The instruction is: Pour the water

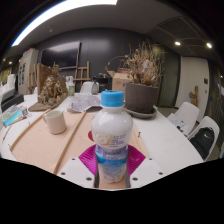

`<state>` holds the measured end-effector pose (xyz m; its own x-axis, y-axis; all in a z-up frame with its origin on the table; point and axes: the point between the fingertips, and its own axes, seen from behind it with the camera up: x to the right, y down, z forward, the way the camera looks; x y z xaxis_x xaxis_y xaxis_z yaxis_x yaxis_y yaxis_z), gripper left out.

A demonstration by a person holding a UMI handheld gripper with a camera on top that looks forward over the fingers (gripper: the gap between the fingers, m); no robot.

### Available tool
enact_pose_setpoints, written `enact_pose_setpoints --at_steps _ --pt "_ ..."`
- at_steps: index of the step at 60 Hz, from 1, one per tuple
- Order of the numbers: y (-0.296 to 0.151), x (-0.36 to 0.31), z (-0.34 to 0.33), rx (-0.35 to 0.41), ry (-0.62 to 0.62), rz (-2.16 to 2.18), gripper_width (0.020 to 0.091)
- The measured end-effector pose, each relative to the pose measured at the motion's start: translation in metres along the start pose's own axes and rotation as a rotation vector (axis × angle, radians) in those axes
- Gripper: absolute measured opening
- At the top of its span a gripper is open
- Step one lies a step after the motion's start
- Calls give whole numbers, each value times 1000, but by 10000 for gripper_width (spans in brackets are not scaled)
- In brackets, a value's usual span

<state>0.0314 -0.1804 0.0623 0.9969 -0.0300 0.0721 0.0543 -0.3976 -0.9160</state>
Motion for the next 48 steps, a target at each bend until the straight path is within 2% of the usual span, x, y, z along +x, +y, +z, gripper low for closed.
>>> enact_pose_setpoints --at_steps 5,11,21,29,39,48 --pt "-16 -2 -1 7 25 -40 342" --pt "-58 0 3 39 91 -148 343" --pt "-135 -2 23 69 275 -447 342" --pt "-179 -25 51 88 400 -781 342" --pt "-201 -64 85 96 517 -1262 342" --pt "-199 -92 109 85 576 -1612 342"
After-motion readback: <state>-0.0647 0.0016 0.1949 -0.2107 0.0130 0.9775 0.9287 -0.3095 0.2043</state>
